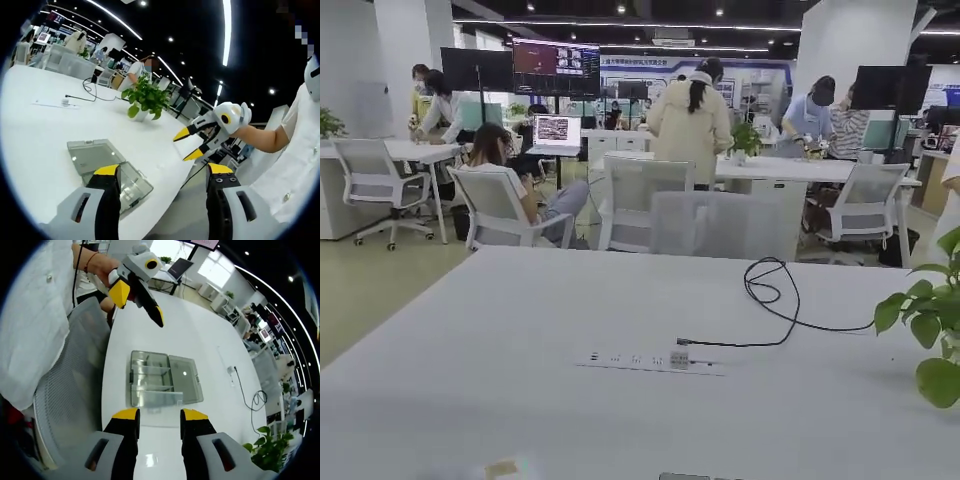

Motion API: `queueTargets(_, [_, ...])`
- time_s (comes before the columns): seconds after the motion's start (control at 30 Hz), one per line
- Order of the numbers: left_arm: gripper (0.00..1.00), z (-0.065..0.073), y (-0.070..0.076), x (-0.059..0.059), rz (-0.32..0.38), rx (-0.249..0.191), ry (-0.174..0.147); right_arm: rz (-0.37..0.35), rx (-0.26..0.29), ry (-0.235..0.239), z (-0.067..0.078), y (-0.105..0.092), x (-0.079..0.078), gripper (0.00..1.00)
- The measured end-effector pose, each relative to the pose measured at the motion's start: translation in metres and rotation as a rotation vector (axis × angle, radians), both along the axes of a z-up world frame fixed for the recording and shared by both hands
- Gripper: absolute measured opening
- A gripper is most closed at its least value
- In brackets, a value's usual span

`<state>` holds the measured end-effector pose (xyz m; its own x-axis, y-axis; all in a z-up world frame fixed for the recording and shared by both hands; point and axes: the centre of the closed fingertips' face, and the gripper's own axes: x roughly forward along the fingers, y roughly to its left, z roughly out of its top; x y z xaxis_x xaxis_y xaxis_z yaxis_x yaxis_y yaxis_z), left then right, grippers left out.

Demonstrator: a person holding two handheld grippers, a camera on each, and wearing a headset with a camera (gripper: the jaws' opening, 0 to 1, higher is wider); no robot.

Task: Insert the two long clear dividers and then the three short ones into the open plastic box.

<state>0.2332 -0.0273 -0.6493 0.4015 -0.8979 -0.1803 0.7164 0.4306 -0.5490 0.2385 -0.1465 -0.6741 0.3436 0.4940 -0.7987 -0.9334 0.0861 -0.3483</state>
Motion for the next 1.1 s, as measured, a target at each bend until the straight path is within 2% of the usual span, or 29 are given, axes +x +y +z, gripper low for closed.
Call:
queueTargets(0.17, [0.63,0.009,-0.012,-0.001,-0.008,-0.07,0.075,0.024,-0.022,-0.032,0.005,0.008,-0.003,0.33])
queueTargets(0.37, [0.54,0.008,-0.023,-0.001,-0.019,-0.086,0.119,0.049,-0.039,-0.065,0.012,0.019,-0.009,0.33])
queueTargets(0.47, [0.5,0.008,-0.032,-0.005,-0.039,-0.104,0.158,0.054,-0.036,-0.073,0.016,0.025,-0.012,0.33])
queueTargets(0.67, [0.41,0.008,-0.045,-0.007,-0.054,-0.117,0.197,0.06,-0.03,-0.086,0.021,0.036,-0.017,0.33])
queueTargets(0.77, [0.35,0.006,-0.054,-0.008,-0.067,-0.124,0.228,0.065,-0.03,-0.085,0.022,0.04,-0.02,0.33])
queueTargets(1.1, [0.19,-0.002,-0.072,-0.017,-0.104,-0.106,0.268,0.077,-0.024,-0.085,0.024,0.052,-0.023,0.33])
